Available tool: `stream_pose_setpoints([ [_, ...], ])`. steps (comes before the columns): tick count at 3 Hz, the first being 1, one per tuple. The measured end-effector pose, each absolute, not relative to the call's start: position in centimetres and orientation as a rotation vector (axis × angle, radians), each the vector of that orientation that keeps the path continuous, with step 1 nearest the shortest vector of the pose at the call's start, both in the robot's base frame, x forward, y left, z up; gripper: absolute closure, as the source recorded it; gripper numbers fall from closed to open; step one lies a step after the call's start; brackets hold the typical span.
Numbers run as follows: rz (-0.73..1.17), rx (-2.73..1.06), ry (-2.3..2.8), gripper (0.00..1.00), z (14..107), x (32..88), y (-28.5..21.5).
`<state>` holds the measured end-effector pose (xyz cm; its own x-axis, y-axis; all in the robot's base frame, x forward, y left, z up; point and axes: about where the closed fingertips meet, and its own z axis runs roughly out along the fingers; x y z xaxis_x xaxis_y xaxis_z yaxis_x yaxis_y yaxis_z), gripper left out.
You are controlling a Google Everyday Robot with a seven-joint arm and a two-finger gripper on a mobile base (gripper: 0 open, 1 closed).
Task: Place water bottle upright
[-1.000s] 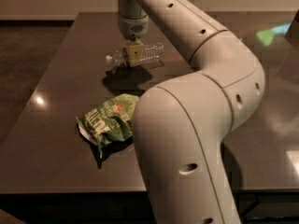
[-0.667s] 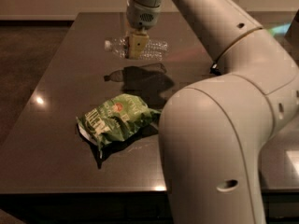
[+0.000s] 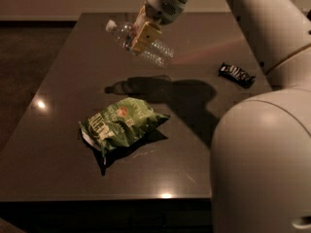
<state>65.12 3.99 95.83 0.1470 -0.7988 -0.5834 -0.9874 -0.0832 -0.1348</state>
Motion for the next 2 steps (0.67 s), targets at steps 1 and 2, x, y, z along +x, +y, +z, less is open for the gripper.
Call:
stream_pose_setpoints([
  [1,0.673,-1.742,1.651,1.00,97.69,63.26,4.23],
  [2,0.737,-1.596,1.653,1.00,97.82,63.36,4.44],
])
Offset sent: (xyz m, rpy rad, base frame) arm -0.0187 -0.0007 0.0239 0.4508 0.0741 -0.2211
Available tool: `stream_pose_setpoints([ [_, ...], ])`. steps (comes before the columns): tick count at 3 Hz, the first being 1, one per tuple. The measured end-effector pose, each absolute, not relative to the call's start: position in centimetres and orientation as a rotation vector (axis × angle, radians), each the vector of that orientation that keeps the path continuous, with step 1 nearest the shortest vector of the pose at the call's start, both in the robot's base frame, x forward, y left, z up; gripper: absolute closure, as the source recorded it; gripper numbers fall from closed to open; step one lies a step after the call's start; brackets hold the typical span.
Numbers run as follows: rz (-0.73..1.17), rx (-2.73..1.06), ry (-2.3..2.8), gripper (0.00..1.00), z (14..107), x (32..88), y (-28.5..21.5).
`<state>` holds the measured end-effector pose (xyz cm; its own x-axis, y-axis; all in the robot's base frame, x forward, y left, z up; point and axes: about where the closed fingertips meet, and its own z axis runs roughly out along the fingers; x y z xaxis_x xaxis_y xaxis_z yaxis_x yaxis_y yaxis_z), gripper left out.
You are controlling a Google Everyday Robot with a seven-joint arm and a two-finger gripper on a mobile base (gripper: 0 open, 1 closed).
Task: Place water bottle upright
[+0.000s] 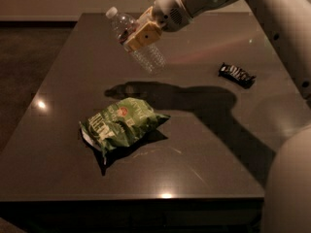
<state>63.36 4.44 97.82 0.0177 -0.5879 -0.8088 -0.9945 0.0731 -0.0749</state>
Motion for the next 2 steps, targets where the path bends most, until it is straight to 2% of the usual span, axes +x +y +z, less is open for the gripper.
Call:
stream_pose_setpoints([
  [2,0.765,-1.329,1.705,1.00,96.9,66.2,4.5],
])
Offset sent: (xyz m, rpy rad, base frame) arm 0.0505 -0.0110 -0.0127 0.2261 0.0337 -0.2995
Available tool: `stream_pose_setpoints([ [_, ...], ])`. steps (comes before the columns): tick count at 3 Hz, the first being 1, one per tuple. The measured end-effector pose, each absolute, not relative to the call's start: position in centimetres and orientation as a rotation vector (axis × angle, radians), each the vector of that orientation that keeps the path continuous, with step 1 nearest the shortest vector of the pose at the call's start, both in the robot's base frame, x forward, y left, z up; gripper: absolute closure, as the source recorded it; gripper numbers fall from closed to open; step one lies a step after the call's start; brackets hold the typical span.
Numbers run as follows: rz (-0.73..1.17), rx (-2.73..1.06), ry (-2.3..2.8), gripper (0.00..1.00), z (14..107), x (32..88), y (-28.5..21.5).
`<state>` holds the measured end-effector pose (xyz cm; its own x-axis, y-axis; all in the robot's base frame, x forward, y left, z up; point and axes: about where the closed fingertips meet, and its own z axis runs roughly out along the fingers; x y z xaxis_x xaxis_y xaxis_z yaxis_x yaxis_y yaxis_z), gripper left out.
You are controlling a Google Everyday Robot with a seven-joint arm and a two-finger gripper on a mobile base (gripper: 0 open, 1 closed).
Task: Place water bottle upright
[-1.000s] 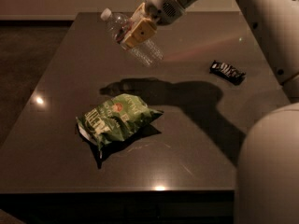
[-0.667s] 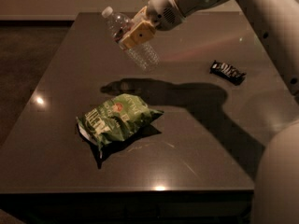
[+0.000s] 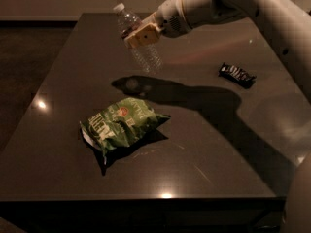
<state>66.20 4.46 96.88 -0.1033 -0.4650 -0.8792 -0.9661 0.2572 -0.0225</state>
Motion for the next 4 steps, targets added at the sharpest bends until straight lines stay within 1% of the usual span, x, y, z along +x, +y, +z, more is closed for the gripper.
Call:
stream_pose_setpoints([
  [2,0.801,-1.088,1.619,1.00,96.0,68.6,2.8],
  [4,0.872,-0.981,1.510,1.00,95.5,69.8,1.9],
])
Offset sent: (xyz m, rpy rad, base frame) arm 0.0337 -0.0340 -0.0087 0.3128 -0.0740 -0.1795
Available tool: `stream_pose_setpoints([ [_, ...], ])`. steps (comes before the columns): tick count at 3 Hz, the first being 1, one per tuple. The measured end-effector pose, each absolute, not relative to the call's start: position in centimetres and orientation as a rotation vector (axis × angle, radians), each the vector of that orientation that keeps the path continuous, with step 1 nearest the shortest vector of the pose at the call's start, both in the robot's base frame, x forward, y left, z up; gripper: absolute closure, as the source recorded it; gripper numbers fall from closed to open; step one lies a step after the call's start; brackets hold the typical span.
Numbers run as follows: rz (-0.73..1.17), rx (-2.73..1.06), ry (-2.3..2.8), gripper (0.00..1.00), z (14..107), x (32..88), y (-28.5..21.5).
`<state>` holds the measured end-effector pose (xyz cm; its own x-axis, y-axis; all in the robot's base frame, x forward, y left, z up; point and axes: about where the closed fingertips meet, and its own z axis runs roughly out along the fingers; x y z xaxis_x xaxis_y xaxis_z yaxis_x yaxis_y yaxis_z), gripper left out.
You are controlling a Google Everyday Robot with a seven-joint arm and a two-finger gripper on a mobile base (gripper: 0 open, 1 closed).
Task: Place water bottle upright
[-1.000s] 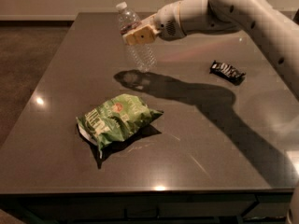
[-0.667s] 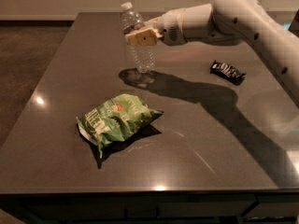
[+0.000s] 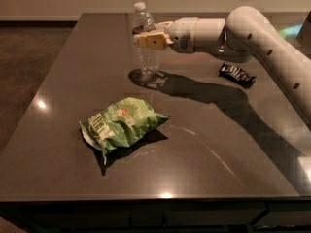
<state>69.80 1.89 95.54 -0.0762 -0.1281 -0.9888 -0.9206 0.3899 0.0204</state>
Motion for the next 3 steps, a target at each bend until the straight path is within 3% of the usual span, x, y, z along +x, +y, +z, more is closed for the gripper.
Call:
stream_pose_setpoints([
  [1,0.913,-0.976,1.445,0.88,95.44,69.88,1.93],
  [3,0.978,-0.999,1.304,0.40,95.43,69.37,2.32],
])
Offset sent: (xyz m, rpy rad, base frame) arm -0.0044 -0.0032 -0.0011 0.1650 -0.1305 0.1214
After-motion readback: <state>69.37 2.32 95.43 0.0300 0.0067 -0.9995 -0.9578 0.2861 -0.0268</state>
